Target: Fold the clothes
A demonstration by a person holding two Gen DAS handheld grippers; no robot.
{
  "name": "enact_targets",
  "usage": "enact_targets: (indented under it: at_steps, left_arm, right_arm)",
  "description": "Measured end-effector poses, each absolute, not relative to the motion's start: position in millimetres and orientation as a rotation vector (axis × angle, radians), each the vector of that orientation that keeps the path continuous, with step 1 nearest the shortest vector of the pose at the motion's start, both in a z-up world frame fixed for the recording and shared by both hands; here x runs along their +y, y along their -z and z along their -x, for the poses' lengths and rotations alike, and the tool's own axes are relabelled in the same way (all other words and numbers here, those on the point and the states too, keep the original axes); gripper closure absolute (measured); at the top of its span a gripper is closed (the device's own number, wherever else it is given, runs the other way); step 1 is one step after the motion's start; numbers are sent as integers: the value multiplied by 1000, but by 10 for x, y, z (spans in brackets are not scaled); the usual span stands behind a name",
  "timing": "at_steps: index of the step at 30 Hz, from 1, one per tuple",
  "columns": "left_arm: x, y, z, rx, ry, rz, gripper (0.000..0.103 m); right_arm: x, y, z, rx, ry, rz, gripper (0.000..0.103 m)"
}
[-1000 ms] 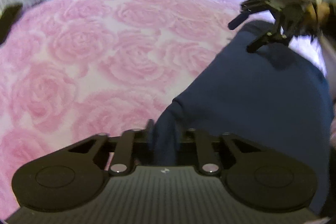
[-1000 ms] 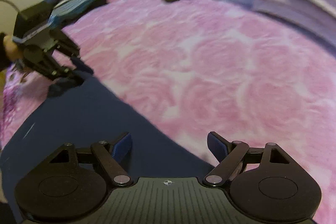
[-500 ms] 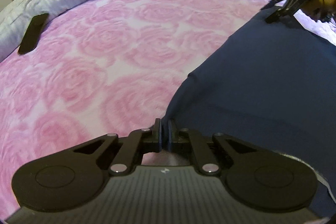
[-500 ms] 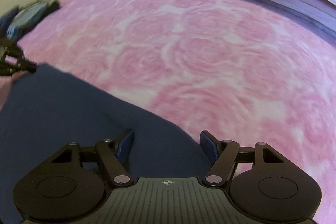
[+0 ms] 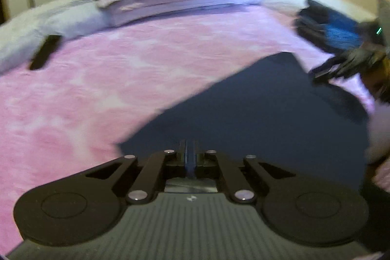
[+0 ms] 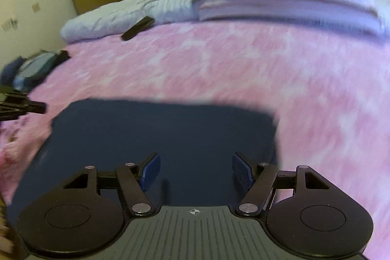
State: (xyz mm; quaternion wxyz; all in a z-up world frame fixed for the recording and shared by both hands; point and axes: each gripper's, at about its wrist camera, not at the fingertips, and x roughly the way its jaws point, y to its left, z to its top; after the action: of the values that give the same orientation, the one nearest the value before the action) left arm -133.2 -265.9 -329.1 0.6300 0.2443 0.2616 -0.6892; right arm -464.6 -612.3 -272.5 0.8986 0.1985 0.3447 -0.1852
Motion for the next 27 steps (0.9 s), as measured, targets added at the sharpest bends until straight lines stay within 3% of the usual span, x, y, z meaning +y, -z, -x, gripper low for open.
enact_targets:
  at_steps: [3,12,16,20,27]
  left_arm:
    - [-2653,3515,1642,636,1626,-639,99]
    - [-2062,3521,2210,560,1647,-662,96]
    - [-1854,3765,2423,561,1620,-757,92]
    - [-1605,3753,2411,573,1579,-737,92]
    - [-1236,3645,2335,538,1521,-754,92]
  right_arm:
    - [-5890,2900,4885,790,437,-397,34]
    - [-4985,2565,5568,644,486,-340,34]
    - [-4620,2771,5495,708,443,-312,34]
    - [-4452,2938,5498,769,472,-304,34]
    - [-4116,2756,5549,677,493,-318,34]
